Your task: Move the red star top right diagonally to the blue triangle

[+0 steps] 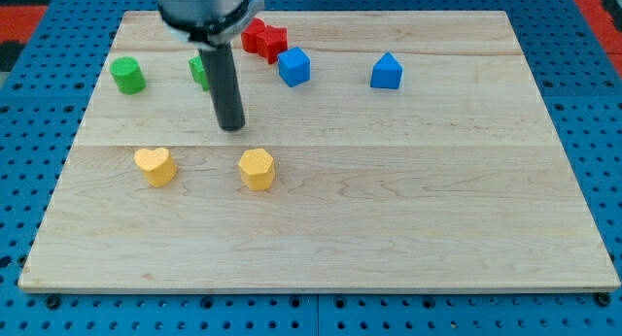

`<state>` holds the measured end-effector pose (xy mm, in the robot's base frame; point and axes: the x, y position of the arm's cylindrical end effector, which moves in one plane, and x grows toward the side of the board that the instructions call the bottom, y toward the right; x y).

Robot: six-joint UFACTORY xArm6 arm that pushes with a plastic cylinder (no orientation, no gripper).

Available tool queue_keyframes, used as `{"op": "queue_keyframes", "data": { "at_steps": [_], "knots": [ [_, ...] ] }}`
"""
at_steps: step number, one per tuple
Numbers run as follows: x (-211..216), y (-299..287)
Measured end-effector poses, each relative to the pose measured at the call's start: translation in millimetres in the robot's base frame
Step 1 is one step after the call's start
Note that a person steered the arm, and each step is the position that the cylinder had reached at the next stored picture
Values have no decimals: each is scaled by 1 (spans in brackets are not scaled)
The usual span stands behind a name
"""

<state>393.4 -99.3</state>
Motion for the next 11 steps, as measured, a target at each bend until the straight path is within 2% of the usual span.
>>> {"op": "queue_keyframes", "data": {
  "at_steps": [2, 4, 5, 7, 8, 9, 11],
  "knots": [
    [-60, 7],
    [-112, -9],
    [-113, 45],
    [-144, 40],
    [-169, 55],
    [-184, 98],
    [-172, 214]
  ]
}}
